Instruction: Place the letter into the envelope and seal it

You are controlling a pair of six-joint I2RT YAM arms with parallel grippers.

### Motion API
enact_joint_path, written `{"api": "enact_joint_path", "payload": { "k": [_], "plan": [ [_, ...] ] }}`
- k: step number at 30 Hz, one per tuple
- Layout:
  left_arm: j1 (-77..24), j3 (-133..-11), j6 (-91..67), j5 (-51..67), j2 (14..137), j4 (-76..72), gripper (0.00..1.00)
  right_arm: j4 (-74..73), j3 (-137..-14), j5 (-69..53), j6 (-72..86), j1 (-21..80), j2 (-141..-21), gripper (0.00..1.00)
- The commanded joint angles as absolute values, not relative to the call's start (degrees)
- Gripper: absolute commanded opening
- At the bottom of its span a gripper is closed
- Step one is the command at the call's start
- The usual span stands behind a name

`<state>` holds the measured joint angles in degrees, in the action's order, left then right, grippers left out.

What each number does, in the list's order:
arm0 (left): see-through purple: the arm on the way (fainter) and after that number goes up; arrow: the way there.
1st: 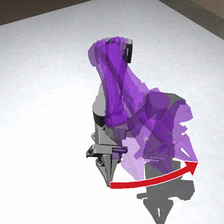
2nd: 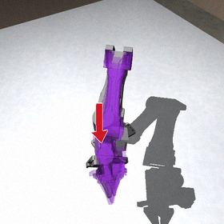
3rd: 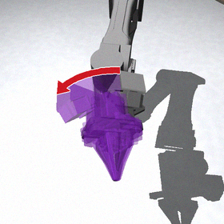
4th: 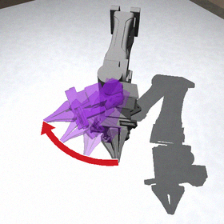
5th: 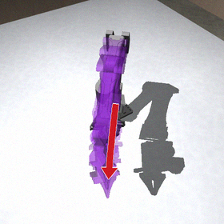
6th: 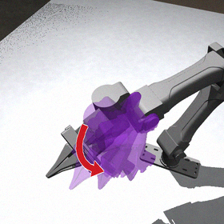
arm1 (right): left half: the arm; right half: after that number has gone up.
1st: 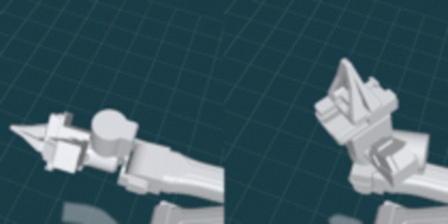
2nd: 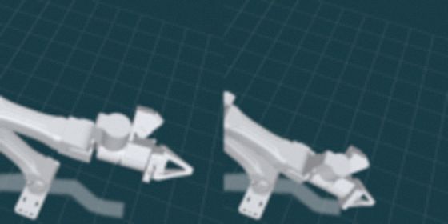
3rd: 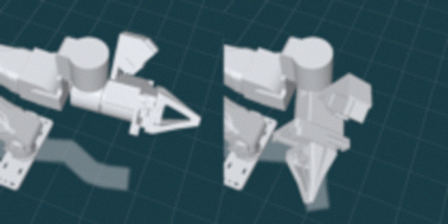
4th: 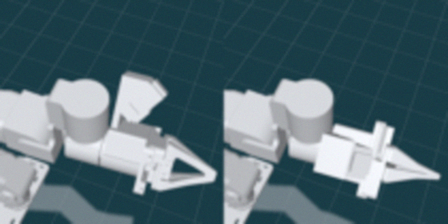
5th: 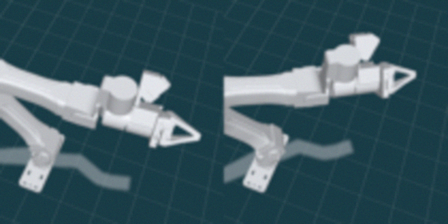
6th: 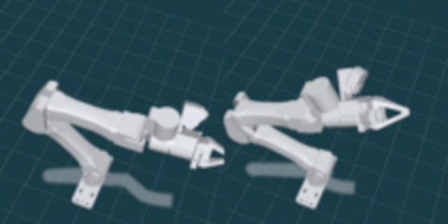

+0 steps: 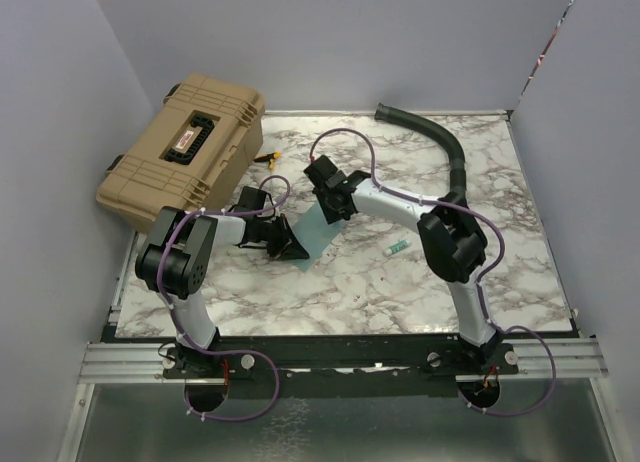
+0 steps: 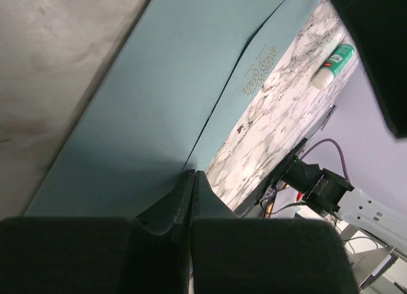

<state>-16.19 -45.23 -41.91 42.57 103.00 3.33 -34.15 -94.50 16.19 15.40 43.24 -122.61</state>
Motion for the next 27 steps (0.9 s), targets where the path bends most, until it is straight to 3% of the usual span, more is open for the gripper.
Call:
{"api": "enact_joint_path", "payload": {
  "k": [1,12,27],
  "plan": [
    [-15.9,-43.7,-38.8,35.9,105.6,9.7,0.00,-35.3,-96.1,13.0,13.0,48.1,-121.3,0.30],
    [-15.8,-43.7,-38.5,35.8,105.9,9.8,0.00,-31.9,-93.7,7.3,15.7,52.5,-123.8,0.21],
    [-14.4,-42.2,-41.0,38.2,106.1,7.4,0.00,-22.2,-84.2,9.7,23.0,52.5,-121.2,0.21]
  ]
}}
